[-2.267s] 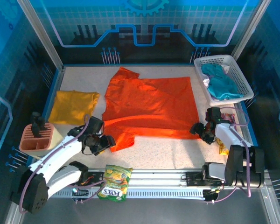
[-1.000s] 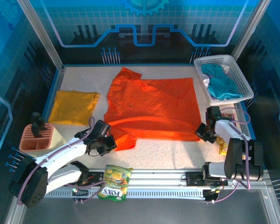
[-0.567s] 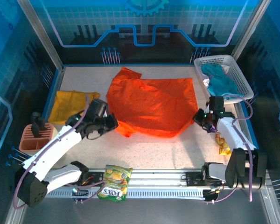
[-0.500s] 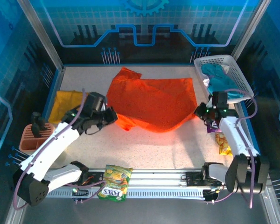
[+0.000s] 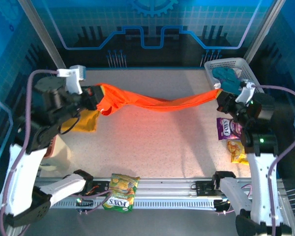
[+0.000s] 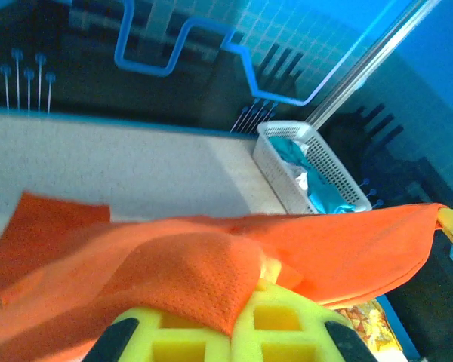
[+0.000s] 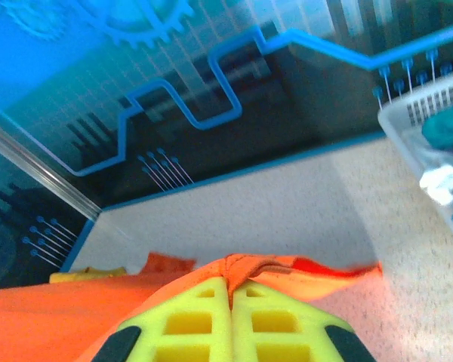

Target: Fold and stack the t-shirts

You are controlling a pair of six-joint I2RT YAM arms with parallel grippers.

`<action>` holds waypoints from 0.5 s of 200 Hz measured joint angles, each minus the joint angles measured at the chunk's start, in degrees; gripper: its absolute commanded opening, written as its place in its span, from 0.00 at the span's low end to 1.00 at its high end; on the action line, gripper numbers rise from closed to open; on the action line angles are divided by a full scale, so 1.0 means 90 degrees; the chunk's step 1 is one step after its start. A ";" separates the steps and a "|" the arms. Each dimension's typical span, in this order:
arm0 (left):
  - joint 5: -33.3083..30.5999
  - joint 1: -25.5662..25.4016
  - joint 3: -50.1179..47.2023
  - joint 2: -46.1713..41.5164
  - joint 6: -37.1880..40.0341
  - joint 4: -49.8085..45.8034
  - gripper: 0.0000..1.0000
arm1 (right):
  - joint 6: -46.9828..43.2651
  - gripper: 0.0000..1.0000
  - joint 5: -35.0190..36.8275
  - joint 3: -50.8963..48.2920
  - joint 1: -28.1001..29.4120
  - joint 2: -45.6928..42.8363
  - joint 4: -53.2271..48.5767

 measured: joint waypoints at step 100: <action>0.0515 0.0000 0.0685 -0.0483 0.1117 0.1105 0.00 | -0.0143 0.00 0.0532 0.1122 0.0029 -0.1316 0.0032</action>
